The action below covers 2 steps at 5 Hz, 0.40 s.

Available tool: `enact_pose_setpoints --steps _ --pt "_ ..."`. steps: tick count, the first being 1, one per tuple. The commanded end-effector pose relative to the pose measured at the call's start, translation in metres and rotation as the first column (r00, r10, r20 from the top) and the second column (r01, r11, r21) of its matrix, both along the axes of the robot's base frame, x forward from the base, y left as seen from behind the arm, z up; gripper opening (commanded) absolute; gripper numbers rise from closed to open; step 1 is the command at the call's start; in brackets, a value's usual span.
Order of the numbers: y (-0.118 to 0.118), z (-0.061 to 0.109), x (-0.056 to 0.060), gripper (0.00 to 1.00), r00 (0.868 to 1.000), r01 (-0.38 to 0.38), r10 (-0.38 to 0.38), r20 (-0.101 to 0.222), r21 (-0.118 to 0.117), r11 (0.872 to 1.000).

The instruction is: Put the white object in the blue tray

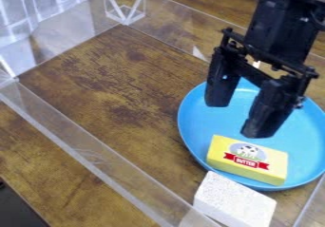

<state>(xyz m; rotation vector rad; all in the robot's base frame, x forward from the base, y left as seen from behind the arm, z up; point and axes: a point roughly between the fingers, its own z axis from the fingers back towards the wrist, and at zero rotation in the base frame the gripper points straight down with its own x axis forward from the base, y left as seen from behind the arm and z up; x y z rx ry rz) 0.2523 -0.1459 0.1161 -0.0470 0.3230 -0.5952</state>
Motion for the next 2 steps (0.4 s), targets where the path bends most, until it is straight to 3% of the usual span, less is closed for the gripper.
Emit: enact_pose_setpoints --steps 1,2 --pt "0.0098 0.0235 0.0078 1.0 0.996 -0.054 0.056 0.076 -0.026 0.998" --pt "0.0094 0.0143 0.0057 1.0 0.992 -0.082 0.083 0.091 -0.021 0.996"
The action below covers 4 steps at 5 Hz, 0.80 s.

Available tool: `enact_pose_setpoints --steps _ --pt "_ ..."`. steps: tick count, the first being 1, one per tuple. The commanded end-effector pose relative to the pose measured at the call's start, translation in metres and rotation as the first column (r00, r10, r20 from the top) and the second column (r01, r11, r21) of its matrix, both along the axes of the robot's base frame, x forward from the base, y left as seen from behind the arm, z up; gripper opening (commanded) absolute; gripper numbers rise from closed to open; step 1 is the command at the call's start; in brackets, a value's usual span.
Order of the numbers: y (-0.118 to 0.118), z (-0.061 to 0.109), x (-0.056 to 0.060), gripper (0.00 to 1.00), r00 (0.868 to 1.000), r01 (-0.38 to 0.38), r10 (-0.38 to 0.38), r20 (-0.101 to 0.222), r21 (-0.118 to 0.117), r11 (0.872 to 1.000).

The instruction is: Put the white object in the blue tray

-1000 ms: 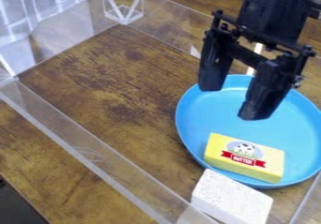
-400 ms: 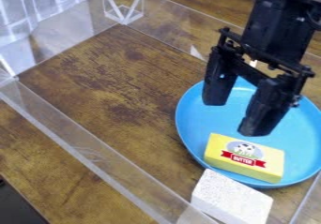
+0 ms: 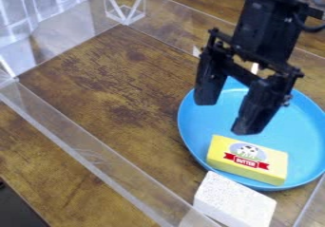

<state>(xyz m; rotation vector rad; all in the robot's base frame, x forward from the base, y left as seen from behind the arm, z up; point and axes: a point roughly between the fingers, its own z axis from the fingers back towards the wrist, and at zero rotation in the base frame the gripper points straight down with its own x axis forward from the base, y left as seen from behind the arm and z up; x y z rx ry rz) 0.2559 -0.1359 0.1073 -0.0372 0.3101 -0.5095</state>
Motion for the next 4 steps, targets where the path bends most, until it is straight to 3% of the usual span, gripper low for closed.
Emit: enact_pose_setpoints --steps 1,2,4 --pt "0.001 0.02 0.0 1.0 0.996 -0.011 0.014 0.088 -0.035 0.999" --pt "0.004 0.017 0.0 1.0 0.995 -0.015 0.018 0.096 -0.03 0.999" --pt "0.001 0.023 0.01 1.0 0.984 -0.131 0.134 0.115 -0.028 0.991"
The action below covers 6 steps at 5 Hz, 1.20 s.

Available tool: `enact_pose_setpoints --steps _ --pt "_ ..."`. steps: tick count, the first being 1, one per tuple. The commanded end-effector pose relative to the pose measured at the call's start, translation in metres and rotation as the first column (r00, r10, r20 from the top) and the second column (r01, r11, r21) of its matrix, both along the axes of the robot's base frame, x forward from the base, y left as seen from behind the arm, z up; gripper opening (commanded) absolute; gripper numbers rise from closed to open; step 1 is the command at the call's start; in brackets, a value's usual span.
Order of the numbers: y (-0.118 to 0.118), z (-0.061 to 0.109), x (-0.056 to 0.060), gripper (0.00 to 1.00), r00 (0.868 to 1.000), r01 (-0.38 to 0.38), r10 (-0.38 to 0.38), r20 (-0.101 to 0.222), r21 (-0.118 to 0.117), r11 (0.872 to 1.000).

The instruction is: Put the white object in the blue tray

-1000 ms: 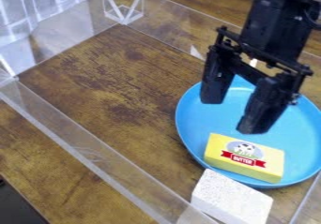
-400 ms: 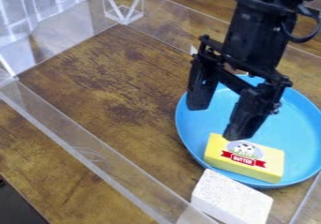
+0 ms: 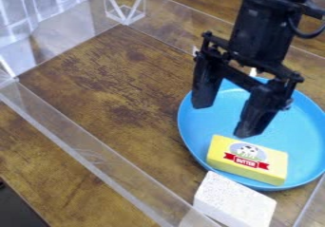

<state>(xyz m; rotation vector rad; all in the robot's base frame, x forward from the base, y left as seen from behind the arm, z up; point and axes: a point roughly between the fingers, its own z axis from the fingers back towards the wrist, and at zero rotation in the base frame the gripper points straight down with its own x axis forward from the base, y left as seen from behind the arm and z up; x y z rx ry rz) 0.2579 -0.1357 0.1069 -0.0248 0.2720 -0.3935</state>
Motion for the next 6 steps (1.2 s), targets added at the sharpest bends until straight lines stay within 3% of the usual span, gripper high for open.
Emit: enact_pose_setpoints --steps 1,3,5,6 --pt "0.0 0.019 0.012 1.0 0.996 0.0 0.003 0.087 -0.032 1.0" --pt "-0.004 0.007 0.012 1.0 0.996 -0.013 0.016 0.085 -0.032 0.999" --pt "-0.027 0.016 0.006 1.0 0.995 0.052 -0.049 0.089 -0.029 0.998" --pt "-0.029 0.016 0.009 1.0 0.995 0.032 -0.029 0.099 -0.031 0.999"
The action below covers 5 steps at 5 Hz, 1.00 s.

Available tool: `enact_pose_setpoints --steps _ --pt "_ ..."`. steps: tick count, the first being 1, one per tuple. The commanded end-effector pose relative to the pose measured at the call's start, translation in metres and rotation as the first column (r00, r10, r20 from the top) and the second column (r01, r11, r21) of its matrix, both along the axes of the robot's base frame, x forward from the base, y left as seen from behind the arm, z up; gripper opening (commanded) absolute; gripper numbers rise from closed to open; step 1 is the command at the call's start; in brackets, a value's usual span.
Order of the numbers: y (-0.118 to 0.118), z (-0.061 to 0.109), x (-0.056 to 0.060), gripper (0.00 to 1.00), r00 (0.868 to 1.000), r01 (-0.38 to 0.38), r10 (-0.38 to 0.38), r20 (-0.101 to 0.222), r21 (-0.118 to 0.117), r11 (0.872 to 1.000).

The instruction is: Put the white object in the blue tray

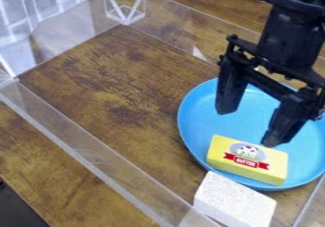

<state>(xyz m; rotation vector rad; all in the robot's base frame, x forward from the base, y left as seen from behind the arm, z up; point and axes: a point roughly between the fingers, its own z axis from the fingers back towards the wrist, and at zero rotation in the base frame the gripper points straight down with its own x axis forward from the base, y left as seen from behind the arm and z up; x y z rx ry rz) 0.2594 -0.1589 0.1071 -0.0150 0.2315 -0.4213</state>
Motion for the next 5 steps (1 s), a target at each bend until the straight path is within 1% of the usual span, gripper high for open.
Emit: enact_pose_setpoints --steps 1,2,3,4,5 --pt "-0.007 0.013 0.01 1.0 0.998 -0.019 0.021 0.063 -0.032 0.999" --pt "0.001 0.02 0.008 1.0 0.995 -0.064 0.066 0.072 -0.036 0.997" --pt "0.0 0.028 0.0 1.0 0.994 -0.074 0.077 0.08 -0.038 0.997" --pt "0.001 0.037 -0.004 1.0 0.992 -0.084 0.088 0.087 -0.041 0.996" --pt "0.012 0.036 -0.005 1.0 0.989 -0.117 0.12 0.088 -0.039 0.992"
